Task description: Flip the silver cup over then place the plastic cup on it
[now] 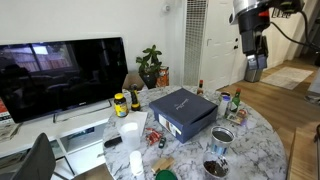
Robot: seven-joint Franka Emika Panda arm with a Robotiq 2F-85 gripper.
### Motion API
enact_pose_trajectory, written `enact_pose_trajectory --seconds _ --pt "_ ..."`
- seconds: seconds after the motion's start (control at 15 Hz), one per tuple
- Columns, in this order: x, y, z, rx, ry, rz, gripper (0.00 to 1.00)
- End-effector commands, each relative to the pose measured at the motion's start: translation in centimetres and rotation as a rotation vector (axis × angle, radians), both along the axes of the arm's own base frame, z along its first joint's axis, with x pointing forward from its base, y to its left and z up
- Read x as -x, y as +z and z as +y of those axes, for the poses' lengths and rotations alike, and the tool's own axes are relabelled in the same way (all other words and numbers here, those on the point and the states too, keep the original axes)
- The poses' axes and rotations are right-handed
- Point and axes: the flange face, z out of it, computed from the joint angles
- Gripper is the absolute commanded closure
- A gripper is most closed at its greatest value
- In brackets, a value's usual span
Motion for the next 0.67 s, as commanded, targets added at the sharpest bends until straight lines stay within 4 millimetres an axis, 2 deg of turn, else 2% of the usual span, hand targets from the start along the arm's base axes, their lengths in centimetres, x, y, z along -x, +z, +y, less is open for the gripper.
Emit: enact_pose_trajectory --seconds 0.0,0.13,0.27,0.4,0.6 --pt "-1.6 -7.5 0.1 0.029 -0.037 0.053 0.00" --pt "-2.6 -12.9 0.0 0.012 -0.078 0.059 0.00" --pt "-3.6 -17.2 -0.9 0.040 -0.162 0.005 0.00" --pt "-4.4 -20.8 -1.3 0.069 -0.202 -0.015 0.00" --pt "-4.8 -24.7 -2.5 0.081 -0.247 0.021 0.00"
